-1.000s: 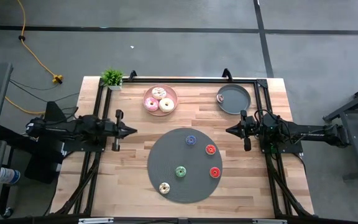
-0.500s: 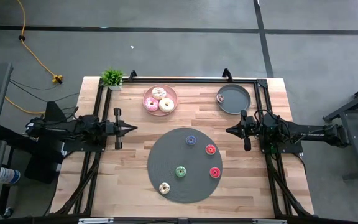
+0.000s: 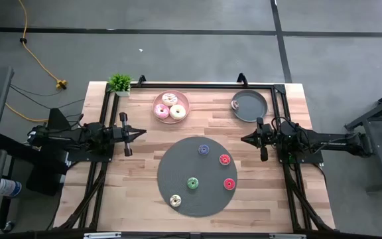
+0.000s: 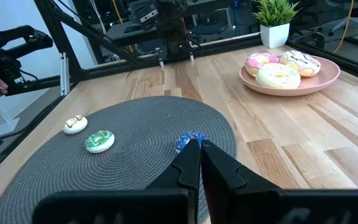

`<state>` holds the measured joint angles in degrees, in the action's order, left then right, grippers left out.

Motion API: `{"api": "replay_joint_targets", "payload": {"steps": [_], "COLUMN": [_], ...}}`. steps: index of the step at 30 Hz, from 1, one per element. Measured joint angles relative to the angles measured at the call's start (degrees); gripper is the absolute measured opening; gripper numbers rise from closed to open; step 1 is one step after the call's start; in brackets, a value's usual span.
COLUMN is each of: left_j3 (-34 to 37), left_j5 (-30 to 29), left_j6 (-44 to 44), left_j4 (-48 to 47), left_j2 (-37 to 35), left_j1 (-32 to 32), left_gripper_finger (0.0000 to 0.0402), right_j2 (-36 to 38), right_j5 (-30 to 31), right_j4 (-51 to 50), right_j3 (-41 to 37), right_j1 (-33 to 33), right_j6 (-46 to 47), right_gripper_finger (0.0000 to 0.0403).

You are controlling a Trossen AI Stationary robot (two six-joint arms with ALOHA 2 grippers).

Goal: Pick & Place donuts
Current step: Put the top small orange donut on the gray plate

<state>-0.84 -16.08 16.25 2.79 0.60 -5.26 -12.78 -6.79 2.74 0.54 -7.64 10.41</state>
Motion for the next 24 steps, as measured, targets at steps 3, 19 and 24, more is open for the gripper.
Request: {"api": "replay_joint_targets", "payload": {"steps": [3, 19, 24], "left_j3": [0.0, 0.0, 0.0], "left_j5": [0.0, 0.5, 0.5], "left_j6": [-0.1, -0.2, -0.2], "left_j4": [0.0, -0.2, -0.2], "left_j2": [0.0, 0.0, 0.0], "left_j1": [0.0, 0.0, 0.0], "left_gripper_finger": [0.0000, 0.0000, 0.0000], "right_j2": [0.0, 0.0, 0.0], "right_j5": [0.0, 0.0, 0.0], "right_j4": [0.0, 0.0, 0.0], "right_j3": [0.0, 0.0, 0.0], "right_j1": [0.0, 0.0, 0.0], "right_j6": [0.0, 0.0, 0.0], "right_gripper_finger": [0.0006, 0.0005, 0.0007]}}
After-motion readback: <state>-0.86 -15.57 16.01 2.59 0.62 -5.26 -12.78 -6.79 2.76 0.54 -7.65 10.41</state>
